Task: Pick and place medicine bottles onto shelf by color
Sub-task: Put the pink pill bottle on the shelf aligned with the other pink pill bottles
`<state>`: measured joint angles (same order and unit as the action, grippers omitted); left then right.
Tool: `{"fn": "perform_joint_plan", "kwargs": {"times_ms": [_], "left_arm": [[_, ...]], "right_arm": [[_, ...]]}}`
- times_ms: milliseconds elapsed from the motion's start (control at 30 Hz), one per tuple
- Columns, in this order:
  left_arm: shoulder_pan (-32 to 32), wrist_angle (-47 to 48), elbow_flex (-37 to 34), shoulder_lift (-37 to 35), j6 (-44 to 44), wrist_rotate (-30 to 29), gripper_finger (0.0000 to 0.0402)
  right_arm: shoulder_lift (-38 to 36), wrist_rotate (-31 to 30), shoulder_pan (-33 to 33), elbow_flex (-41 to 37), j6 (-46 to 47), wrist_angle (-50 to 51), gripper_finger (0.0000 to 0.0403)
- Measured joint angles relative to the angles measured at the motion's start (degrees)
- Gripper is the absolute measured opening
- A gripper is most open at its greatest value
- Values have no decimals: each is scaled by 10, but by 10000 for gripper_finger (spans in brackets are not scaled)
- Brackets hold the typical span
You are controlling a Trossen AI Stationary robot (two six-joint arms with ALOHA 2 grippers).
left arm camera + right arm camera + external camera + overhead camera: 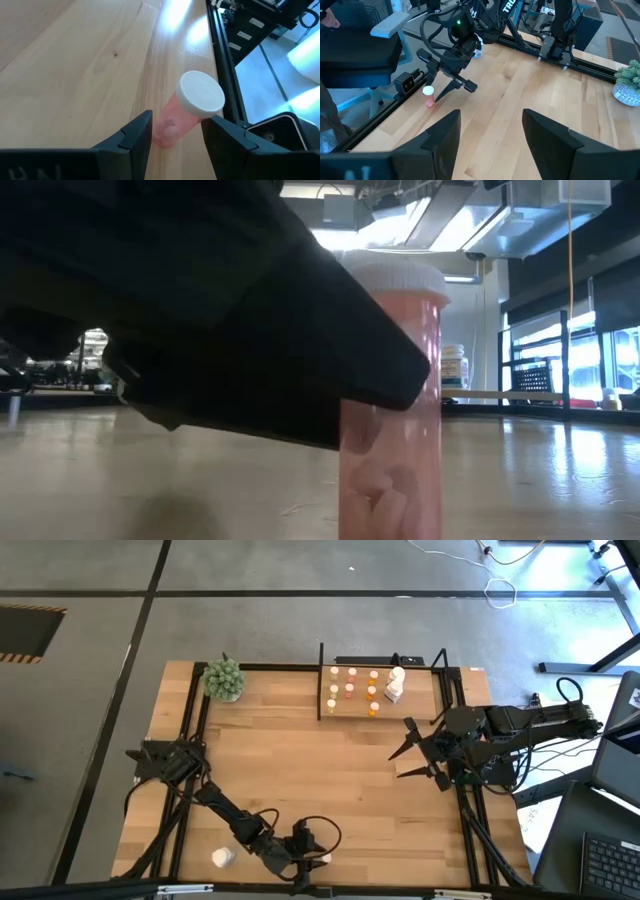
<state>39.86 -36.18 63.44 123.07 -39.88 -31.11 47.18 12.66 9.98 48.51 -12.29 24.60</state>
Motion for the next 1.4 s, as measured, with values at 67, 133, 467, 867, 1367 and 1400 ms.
{"fn": "perform_joint_plan", "kwargs": {"times_ms": [67,133,467,867,1367,1400], "left_arm": [[0,1,0,0,0,0,164],[0,1,0,0,0,-10,164],[0,-3,0,0,-5,-33,164],[-6,2,0,2,-5,-28,164],[-6,-13,0,15,-5,-25,164],[-6,-13,-1,15,-5,-26,164]], "right_arm": [[0,0,0,0,0,0,216],[0,0,0,0,0,0,216],[0,0,0,0,0,0,216],[0,0,0,0,0,0,216],[0,0,0,0,0,0,216],[0,0,0,0,0,0,216]]}}
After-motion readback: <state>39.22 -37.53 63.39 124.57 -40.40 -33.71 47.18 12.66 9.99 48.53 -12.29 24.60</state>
